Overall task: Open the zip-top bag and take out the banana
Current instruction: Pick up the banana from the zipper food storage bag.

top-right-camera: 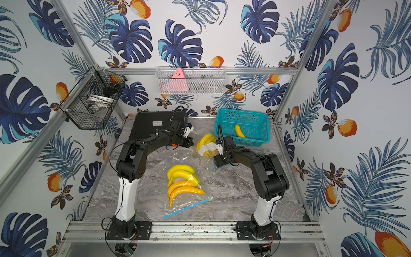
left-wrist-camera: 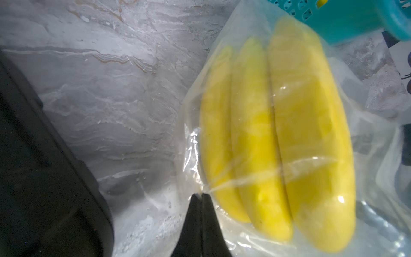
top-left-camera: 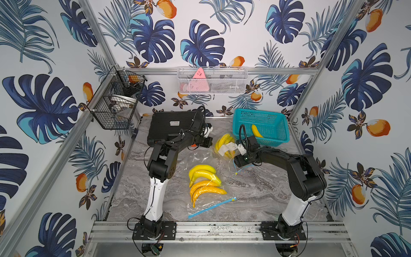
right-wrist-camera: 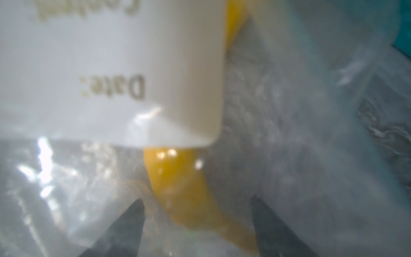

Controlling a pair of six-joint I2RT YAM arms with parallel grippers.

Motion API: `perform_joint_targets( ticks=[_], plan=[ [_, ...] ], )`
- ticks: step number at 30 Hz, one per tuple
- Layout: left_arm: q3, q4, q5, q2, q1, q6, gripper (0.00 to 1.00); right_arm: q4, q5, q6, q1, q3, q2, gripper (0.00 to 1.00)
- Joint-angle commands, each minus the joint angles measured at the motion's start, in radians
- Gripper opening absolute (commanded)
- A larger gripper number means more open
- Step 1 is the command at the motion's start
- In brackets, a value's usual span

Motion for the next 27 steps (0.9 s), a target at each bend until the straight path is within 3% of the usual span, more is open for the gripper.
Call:
perform_joint_targets(
  ticks=[1,6,13,19,23,27],
  plan=[
    [0.003,0.006,0.017,-0.002,0.003,-0.008,0.00,-0.005,-0.056,-0.056,0.001,0.033,0.026,0.74],
    [0.010,0.005,0.019,-0.003,0.007,-0.010,0.00,-0.097,-0.100,-0.072,0.002,0.052,0.030,0.46],
    [0.013,0.003,0.008,0.000,0.018,-0.009,0.00,-0.286,-0.174,-0.038,0.011,0.086,0.011,0.38],
    [0.022,0.004,0.008,0.005,0.019,-0.016,0.00,-0.273,-0.115,-0.033,0.053,0.054,0.025,0.53],
    [0.020,0.005,0.006,-0.001,0.021,-0.016,0.00,-0.290,-0.019,-0.012,0.084,0.079,0.099,0.46],
    [0.011,0.005,-0.003,-0.010,0.023,-0.013,0.00,-0.251,-0.031,0.033,0.084,0.066,0.076,0.29]
  ],
)
